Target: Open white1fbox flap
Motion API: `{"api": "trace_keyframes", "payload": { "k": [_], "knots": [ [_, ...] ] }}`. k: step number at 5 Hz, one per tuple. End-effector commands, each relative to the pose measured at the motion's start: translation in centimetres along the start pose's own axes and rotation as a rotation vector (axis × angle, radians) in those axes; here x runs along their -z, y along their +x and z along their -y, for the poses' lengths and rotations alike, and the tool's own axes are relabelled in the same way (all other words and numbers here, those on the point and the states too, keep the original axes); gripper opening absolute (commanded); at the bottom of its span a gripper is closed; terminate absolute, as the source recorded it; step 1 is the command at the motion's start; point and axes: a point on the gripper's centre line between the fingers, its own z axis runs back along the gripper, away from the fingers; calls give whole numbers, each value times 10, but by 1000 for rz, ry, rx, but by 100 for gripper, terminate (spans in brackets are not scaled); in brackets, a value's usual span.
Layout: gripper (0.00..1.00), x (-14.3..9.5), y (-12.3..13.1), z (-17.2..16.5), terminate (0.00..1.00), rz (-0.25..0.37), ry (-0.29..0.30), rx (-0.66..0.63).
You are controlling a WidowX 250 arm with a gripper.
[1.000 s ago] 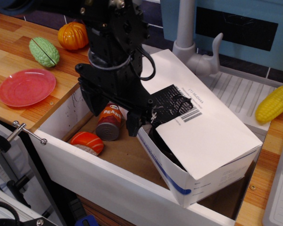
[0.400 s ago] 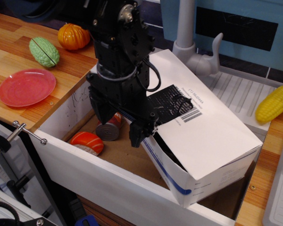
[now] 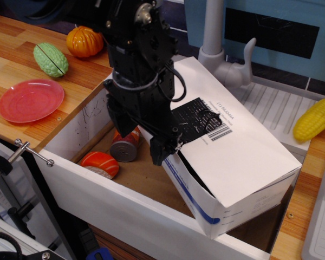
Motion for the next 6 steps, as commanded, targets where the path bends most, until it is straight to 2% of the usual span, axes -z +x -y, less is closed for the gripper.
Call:
{"api": "trace_keyframes", "payload": {
  "k": [1, 2, 6],
  "knots": [
    [100, -9, 26, -9, 0, 82, -10, 88],
    [100, -20, 36, -9, 0, 94, -7, 146],
    [100, -76, 64, 6, 0, 174, 48, 216]
  ]
}}
